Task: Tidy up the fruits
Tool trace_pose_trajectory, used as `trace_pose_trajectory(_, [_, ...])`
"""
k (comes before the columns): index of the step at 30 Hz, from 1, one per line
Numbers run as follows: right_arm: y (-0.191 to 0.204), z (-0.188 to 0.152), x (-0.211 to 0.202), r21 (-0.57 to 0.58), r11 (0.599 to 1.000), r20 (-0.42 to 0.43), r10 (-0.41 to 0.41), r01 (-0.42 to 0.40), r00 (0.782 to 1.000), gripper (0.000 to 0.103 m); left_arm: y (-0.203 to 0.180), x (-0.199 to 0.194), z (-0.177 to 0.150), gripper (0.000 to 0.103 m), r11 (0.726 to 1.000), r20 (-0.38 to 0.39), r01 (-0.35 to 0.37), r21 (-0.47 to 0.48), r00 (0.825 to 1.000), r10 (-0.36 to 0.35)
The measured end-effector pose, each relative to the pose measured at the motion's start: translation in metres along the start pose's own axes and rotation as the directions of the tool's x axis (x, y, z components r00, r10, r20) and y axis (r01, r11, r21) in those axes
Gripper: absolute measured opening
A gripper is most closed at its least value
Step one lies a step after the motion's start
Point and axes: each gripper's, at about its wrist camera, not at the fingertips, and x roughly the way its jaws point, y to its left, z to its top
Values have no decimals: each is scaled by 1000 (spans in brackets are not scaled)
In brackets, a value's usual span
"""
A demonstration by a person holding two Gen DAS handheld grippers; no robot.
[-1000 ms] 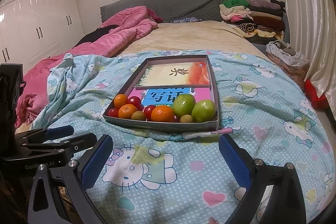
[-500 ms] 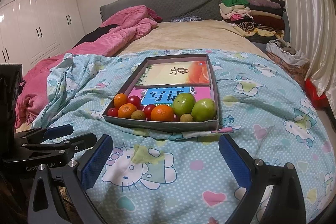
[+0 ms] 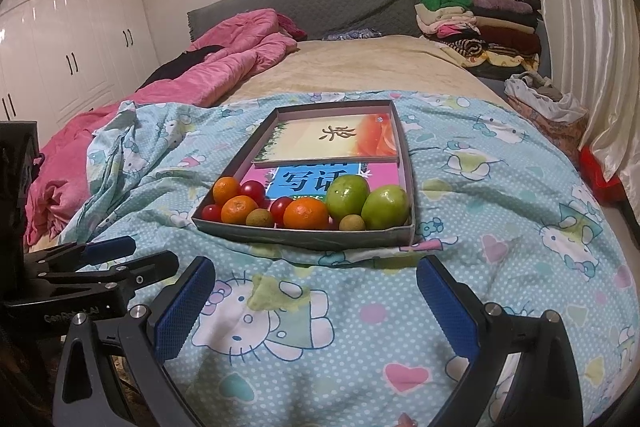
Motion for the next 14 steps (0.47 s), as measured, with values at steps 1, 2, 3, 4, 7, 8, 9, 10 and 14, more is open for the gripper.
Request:
trace_pose_trajectory(1, [-1, 0, 0, 2, 1000, 1, -1, 1, 1000, 102, 0, 0, 0, 76, 1000, 0, 0, 0, 1000, 0])
trace_pose_trajectory(2, [-1, 0, -1, 3, 1000, 2, -1, 1, 1000, 102, 0, 0, 0, 76, 1000, 0, 0, 0, 1000, 0])
trace_pose_trajectory(3, [-1, 0, -1, 5, 1000, 2, -3, 3, 1000, 102, 0, 0, 0, 76, 1000, 1, -1, 0, 1000, 1])
trace_pose_trajectory(4, [-2, 0, 0, 6, 1000, 1, -7, 7, 1000, 102, 0, 0, 1, 76, 1000, 1, 1, 0, 1000, -1])
trace_pose_trajectory(7, [-4, 1, 1, 22, 1000, -3, -13, 13, 1000, 102, 4, 1, 3, 76, 1000, 5, 0, -15, 1000, 0])
trace_pose_trajectory(8, [-7, 1, 2, 37, 999, -7, -25, 26, 1000, 102, 7, 2, 5, 76, 1000, 5, 4, -22, 1000, -3])
trace_pose_trajectory(9, [-11, 2, 3, 51, 998, -10, -35, 36, 999, 102, 10, 2, 7, 76, 999, 7, 11, -35, 1000, -11])
trace_pose_trajectory(10, [-14, 2, 4, 63, 997, -11, -40, 41, 999, 102, 14, 3, 9, 76, 999, 12, 11, -52, 1000, -11])
trace_pose_trajectory(14, [-37, 8, 9, 133, 986, -6, -97, 97, 995, 102, 36, 12, 23, 76, 995, 23, 3, -100, 1000, -1])
